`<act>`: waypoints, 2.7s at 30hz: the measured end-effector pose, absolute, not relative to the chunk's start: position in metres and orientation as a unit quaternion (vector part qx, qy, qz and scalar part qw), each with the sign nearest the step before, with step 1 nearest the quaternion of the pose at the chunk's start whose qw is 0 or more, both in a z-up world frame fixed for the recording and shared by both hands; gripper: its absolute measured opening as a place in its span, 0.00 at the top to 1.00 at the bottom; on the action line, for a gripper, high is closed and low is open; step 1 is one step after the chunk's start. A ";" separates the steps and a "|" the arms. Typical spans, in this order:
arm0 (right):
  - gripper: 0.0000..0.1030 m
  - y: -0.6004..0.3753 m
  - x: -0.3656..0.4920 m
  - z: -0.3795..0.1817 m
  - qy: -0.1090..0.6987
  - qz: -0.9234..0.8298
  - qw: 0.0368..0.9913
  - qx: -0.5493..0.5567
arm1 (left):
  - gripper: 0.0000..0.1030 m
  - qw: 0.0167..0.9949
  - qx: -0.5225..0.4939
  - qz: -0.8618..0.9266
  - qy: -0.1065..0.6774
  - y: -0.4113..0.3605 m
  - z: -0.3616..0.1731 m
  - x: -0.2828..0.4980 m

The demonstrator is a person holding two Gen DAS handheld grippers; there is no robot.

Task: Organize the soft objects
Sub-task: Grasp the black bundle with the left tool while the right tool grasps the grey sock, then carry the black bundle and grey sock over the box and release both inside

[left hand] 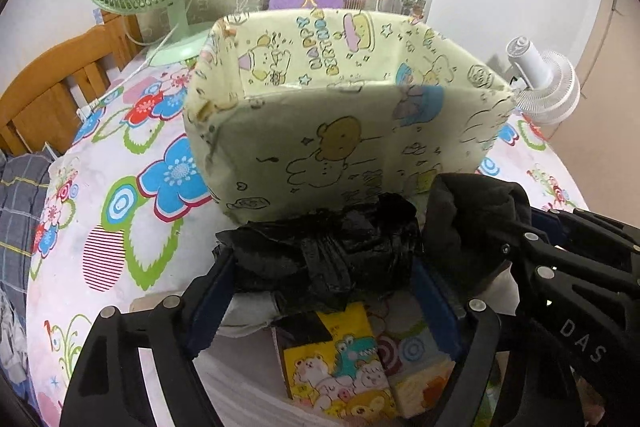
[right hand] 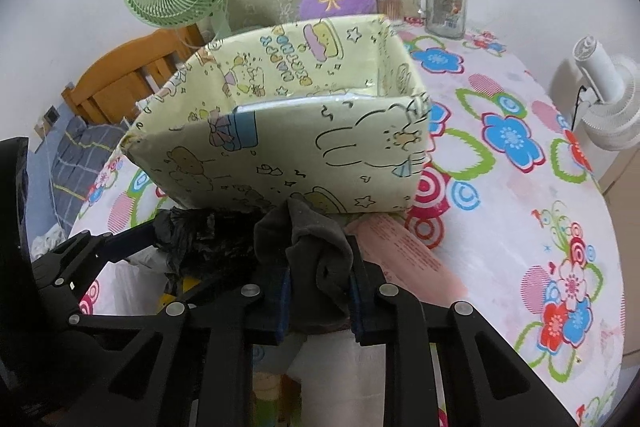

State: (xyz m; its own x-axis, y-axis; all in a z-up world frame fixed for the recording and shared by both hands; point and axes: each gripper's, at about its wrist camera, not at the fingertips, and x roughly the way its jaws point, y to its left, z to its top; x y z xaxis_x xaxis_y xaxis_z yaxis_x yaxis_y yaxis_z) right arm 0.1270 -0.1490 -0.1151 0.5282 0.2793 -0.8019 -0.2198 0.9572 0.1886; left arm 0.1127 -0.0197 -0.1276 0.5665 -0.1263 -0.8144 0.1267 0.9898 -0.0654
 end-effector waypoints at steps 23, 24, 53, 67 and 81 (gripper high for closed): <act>0.76 -0.169 0.082 -0.051 0.386 0.124 0.914 0.030 | 0.17 0.918 0.010 -0.077 0.388 -0.027 -0.064 0.076; 0.76 -0.170 0.081 -0.048 0.382 0.124 0.915 0.029 | 0.17 0.920 0.012 -0.077 0.384 -0.027 -0.061 0.074; 0.76 -0.167 0.128 -0.004 0.327 0.130 0.936 0.019 | 0.17 0.938 -0.006 -0.066 0.339 -0.022 -0.021 0.118; 0.76 -0.158 0.184 -0.014 0.335 0.133 0.933 0.019 | 0.17 0.931 -0.020 -0.062 0.358 -0.015 -0.030 0.172; 0.76 -0.147 0.232 -0.037 0.360 0.126 0.924 0.014 | 0.17 0.918 -0.024 -0.053 0.393 -0.016 -0.055 0.216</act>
